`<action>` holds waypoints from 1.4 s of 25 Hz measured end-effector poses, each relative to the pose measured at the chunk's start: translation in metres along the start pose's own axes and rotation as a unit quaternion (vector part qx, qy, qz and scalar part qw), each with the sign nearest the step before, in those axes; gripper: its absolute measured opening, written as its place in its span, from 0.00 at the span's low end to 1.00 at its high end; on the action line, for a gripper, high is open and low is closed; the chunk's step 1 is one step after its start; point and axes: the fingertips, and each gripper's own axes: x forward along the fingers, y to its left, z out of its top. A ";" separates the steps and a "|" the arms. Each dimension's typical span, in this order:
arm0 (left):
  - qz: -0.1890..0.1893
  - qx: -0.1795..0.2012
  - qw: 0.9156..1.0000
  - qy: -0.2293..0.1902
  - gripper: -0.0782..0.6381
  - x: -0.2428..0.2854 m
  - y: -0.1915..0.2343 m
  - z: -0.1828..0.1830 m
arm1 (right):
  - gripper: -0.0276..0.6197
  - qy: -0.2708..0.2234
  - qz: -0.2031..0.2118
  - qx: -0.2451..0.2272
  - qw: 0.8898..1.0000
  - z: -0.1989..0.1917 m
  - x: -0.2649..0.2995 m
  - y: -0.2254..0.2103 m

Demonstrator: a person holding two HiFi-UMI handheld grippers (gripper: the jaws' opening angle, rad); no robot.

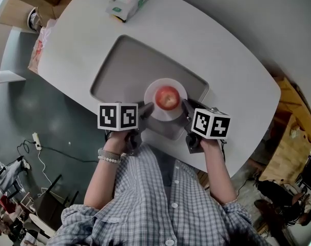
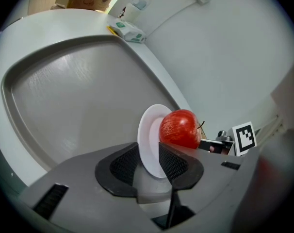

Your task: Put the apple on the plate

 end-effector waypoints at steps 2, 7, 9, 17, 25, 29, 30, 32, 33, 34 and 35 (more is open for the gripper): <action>-0.006 -0.002 1.000 -0.008 0.28 -0.001 -0.001 0.002 | 0.13 -0.012 0.005 -0.008 1.000 0.004 0.000 0.001; -0.008 -0.009 0.999 -0.031 0.28 -0.007 -0.001 0.006 | 0.14 -0.045 0.010 -0.043 0.998 0.016 -0.008 0.000; -0.007 -0.016 0.999 -0.044 0.28 -0.013 0.000 0.009 | 0.14 -0.058 0.015 -0.041 0.997 0.020 -0.013 0.000; 0.034 -0.001 0.995 -0.095 0.23 -0.042 0.008 0.015 | 0.12 -0.131 0.014 -0.045 0.990 0.035 -0.044 -0.003; -0.010 0.057 0.988 -0.145 0.13 -0.056 -0.039 0.016 | 0.10 -0.181 0.056 -0.079 0.979 0.042 -0.083 0.014; -0.036 0.081 0.979 -0.184 0.12 -0.069 -0.068 0.016 | 0.09 -0.205 0.063 -0.108 0.971 0.041 -0.108 0.019; -0.039 0.086 0.977 -0.193 0.12 -0.072 -0.074 0.017 | 0.09 -0.212 0.064 -0.120 0.968 0.042 -0.115 0.021; -0.046 0.098 0.973 -0.204 0.12 -0.076 -0.086 0.016 | 0.09 -0.225 0.065 -0.143 0.962 0.042 -0.128 0.023; -0.049 0.104 0.971 -0.208 0.12 -0.078 -0.092 0.015 | 0.09 -0.232 0.067 -0.151 0.959 0.042 -0.135 0.024; -0.052 0.111 0.970 -0.211 0.12 -0.079 -0.099 0.014 | 0.09 -0.239 0.069 -0.156 0.956 0.043 -0.143 0.025; -0.055 0.118 0.968 -0.214 0.12 -0.082 -0.105 0.013 | 0.09 -0.247 0.071 -0.159 0.953 0.043 -0.151 0.025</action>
